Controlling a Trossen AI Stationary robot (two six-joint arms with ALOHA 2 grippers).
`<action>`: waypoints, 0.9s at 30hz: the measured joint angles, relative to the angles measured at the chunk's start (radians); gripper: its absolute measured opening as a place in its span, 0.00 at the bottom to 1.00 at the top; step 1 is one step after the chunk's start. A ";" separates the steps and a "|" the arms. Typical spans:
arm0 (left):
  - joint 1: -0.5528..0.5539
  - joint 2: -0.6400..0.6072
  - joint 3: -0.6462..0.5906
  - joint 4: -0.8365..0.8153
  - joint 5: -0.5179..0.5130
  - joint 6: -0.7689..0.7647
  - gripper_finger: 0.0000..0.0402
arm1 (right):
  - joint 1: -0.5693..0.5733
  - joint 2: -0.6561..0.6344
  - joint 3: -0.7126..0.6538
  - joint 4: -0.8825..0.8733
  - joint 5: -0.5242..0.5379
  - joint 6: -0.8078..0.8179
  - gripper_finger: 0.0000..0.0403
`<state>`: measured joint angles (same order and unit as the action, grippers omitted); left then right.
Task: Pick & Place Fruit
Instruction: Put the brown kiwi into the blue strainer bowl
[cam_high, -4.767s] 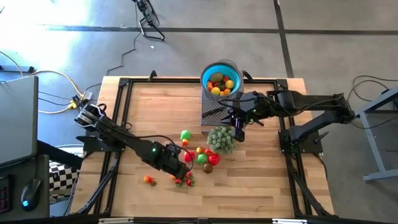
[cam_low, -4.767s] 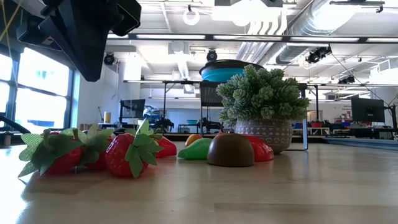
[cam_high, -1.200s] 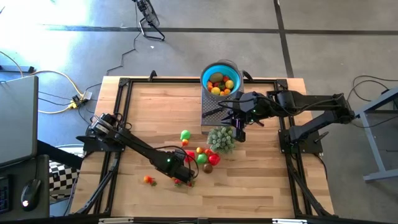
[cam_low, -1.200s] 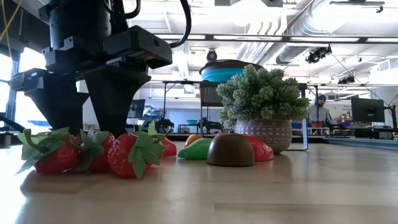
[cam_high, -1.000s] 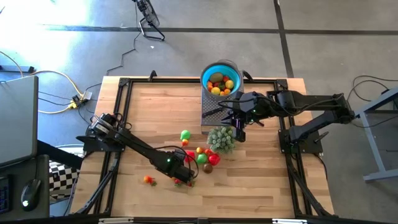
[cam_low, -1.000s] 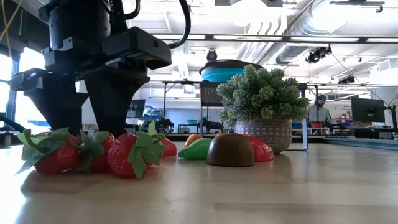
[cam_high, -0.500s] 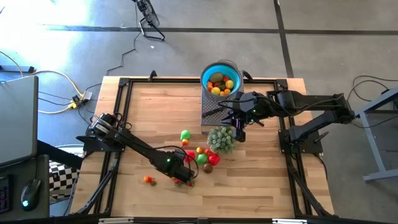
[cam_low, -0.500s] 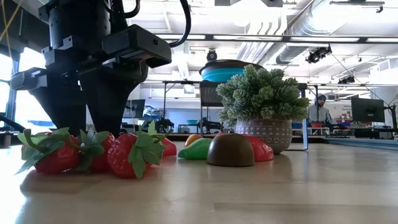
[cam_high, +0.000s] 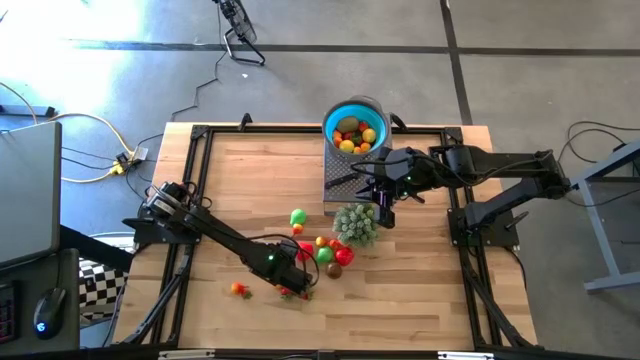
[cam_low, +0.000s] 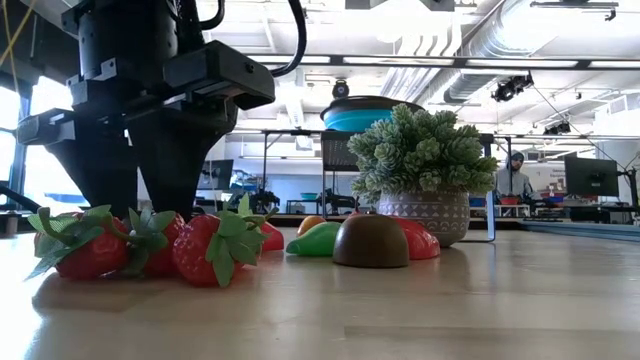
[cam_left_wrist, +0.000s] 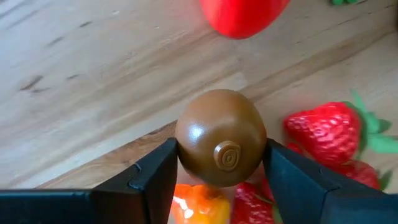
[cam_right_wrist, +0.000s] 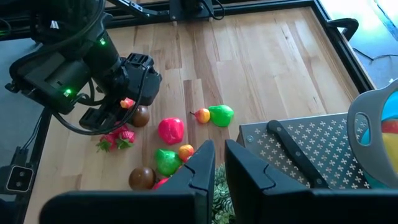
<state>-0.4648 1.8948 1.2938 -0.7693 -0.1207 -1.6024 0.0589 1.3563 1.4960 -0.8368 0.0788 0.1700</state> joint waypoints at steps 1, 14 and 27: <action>0.000 -0.003 0.000 -0.011 0.001 0.000 0.52 | 0.000 0.000 0.000 0.000 0.000 -0.003 0.07; 0.000 -0.148 -0.001 -0.223 -0.037 0.001 0.52 | 0.000 0.000 0.000 -0.005 0.000 -0.011 0.07; 0.008 -0.406 -0.001 -0.308 -0.275 0.072 0.52 | 0.000 0.000 0.000 -0.019 -0.003 -0.010 0.07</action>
<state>-0.4568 1.4888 1.2930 -1.0775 -0.3953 -1.5305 0.0589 1.3563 1.4960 -0.8556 0.0753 0.1596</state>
